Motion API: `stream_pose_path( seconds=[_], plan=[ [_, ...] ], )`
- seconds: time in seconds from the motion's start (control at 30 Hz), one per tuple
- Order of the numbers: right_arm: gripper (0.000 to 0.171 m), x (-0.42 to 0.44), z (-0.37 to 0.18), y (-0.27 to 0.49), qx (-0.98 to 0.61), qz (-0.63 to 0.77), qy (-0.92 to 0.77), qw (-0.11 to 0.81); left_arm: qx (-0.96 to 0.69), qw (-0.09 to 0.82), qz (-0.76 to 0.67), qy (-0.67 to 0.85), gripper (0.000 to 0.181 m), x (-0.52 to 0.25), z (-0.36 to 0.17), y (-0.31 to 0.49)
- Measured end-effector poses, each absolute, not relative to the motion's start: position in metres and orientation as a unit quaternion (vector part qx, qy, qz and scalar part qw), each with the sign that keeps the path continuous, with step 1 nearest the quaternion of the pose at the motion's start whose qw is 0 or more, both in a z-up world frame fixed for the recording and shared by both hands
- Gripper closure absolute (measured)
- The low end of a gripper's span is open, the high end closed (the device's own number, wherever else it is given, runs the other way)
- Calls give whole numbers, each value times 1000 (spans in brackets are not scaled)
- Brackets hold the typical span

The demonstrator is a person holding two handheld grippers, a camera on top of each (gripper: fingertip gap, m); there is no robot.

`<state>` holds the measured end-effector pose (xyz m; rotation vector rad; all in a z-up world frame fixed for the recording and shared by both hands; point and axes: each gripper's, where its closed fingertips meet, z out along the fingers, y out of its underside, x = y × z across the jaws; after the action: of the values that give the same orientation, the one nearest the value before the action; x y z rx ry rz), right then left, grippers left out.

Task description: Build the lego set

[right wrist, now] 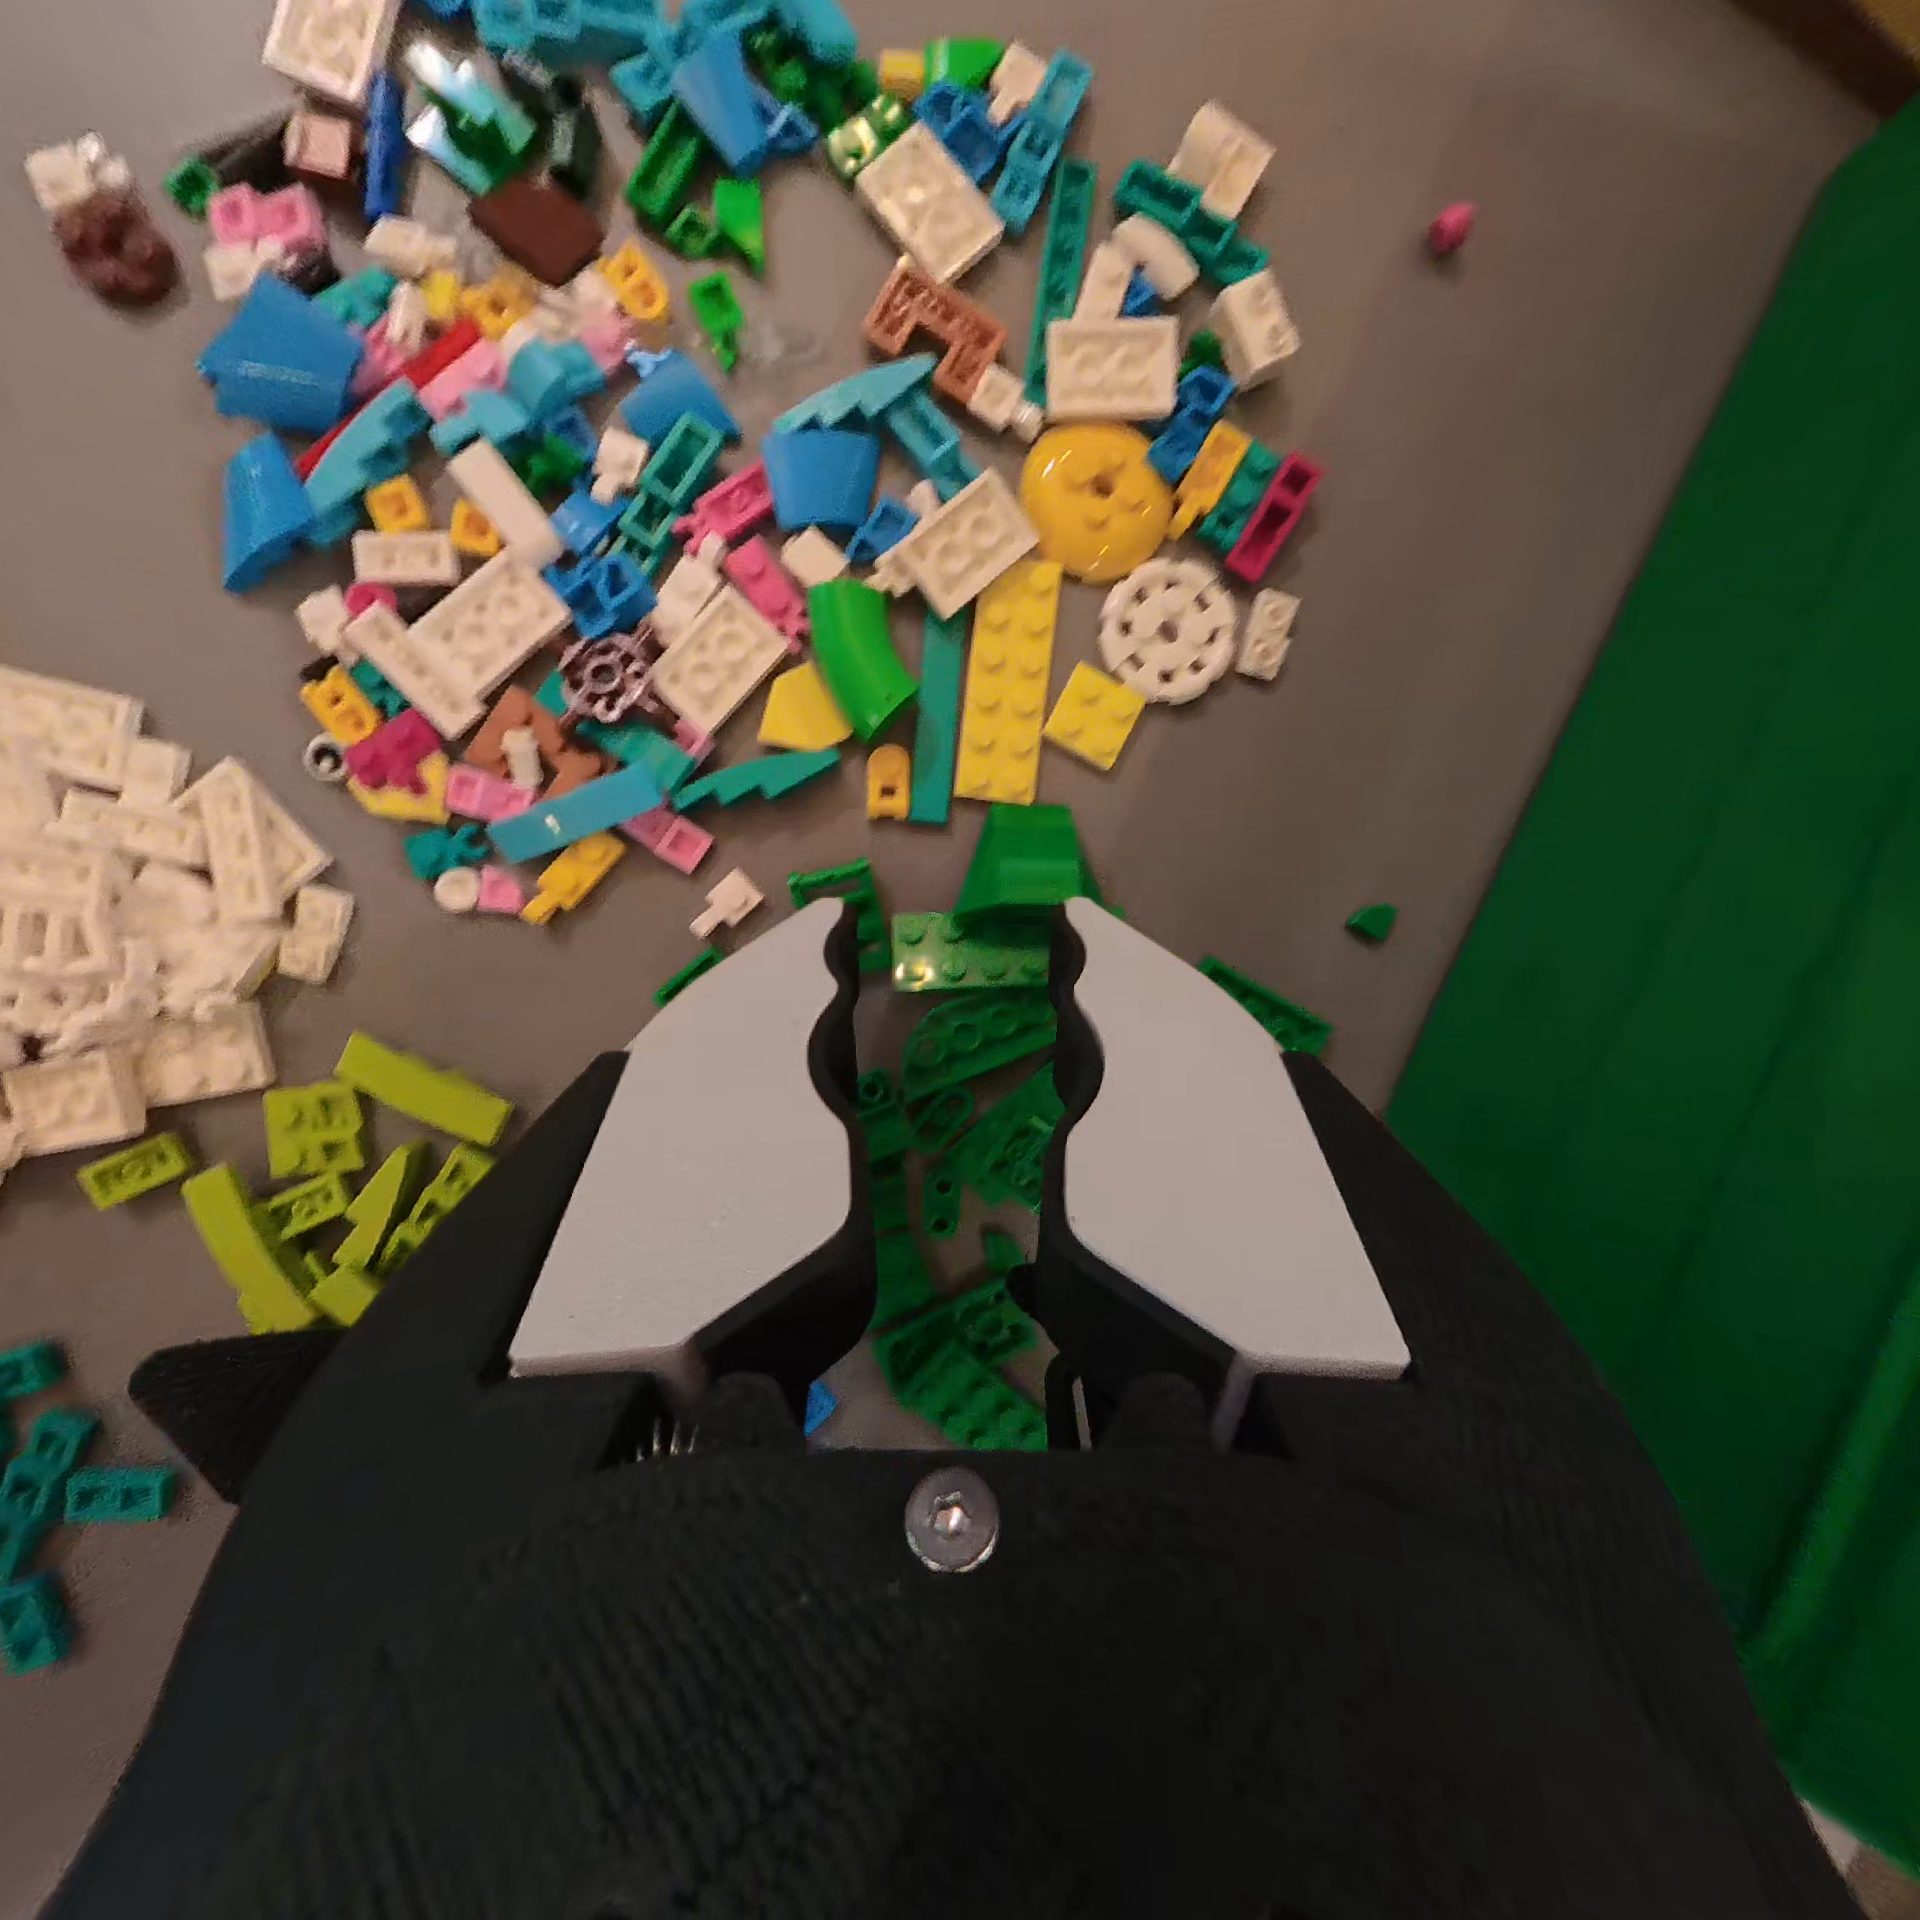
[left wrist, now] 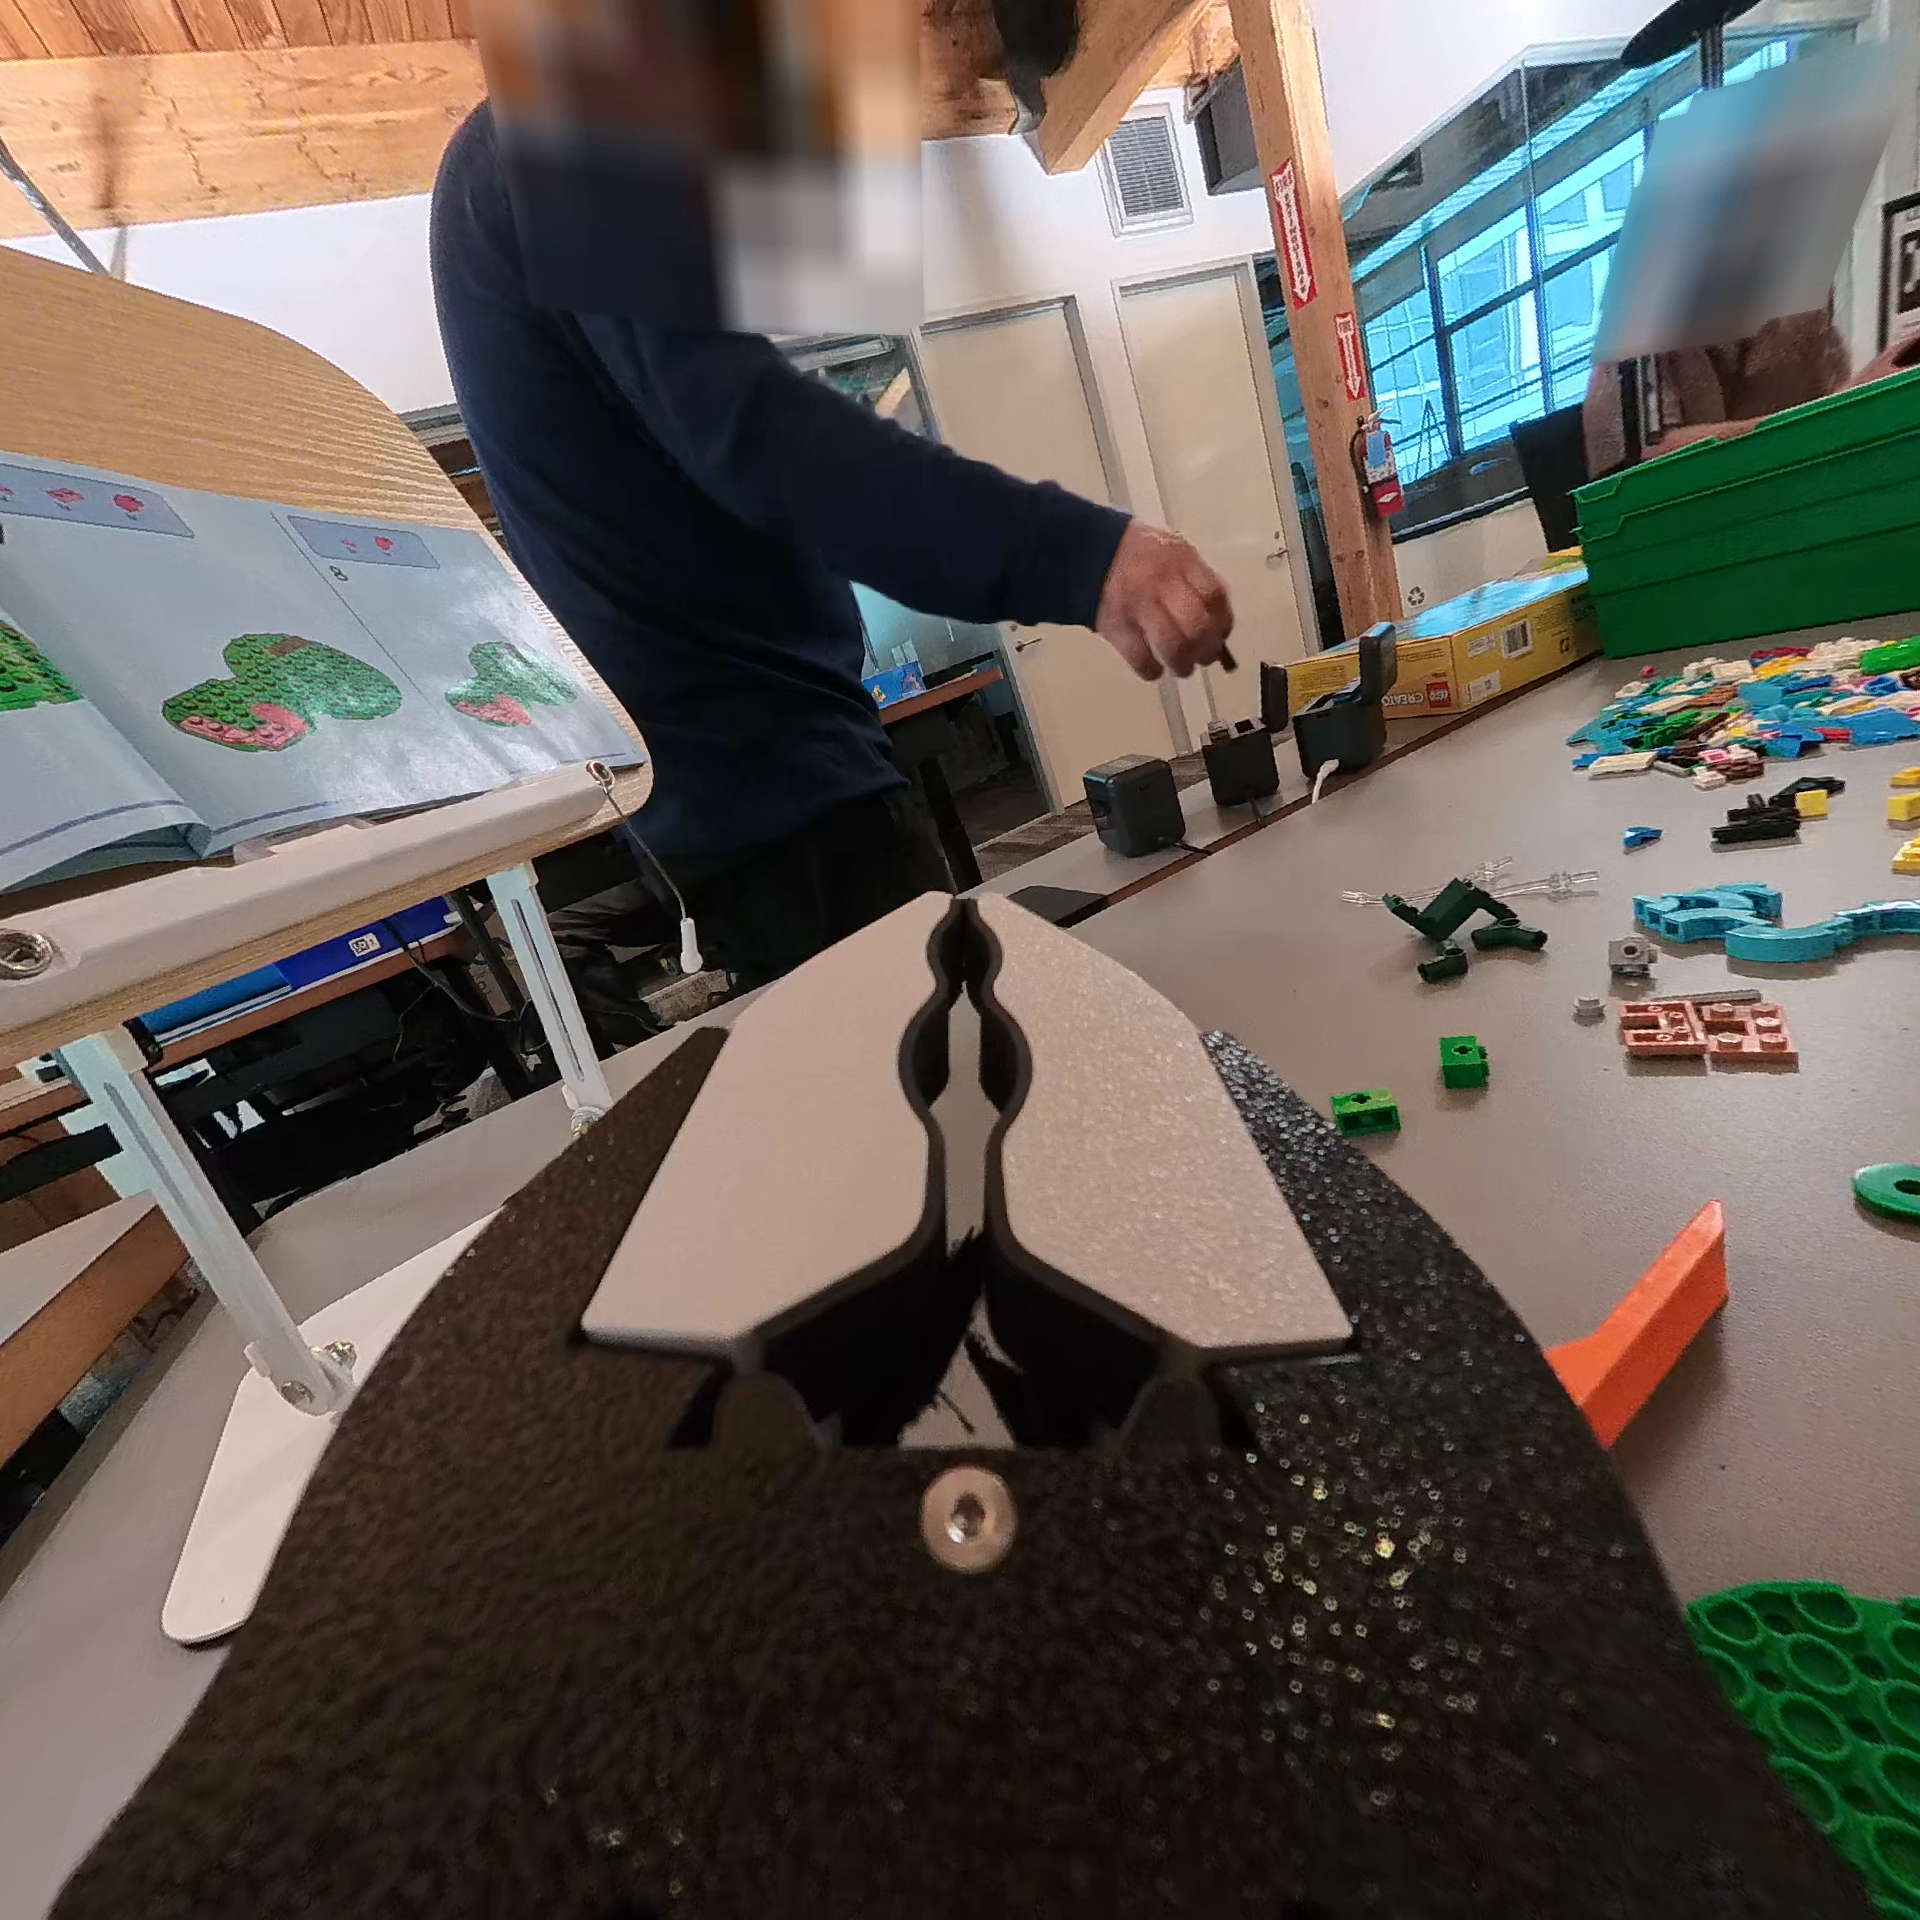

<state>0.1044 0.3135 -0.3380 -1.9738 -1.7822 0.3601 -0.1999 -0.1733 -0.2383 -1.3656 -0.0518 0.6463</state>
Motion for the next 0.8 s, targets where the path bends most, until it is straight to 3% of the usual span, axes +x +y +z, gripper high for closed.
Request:
stream_pose_path(
  seconds=[0.2, 0.4, 0.5, 0.8],
  plan=[
    [136, 97, -347, 334, -742, 120, -627, 205, -620, 727, 293, -22, 181, -200, -238, -173],
    [153, 99, -341, 355, -758, 85, -604, 232, -620, 727, 293, -22, 181, -200, -239, -173],
    [154, 101, -329, 371, -778, 71, -566, 265, -621, 727, 293, -22, 181, -200, -239, -173],
    [149, 116, -352, 373, -770, -33, -593, 233, -621, 727, 293, -21, 181, -199, -239, -173]
  ],
)
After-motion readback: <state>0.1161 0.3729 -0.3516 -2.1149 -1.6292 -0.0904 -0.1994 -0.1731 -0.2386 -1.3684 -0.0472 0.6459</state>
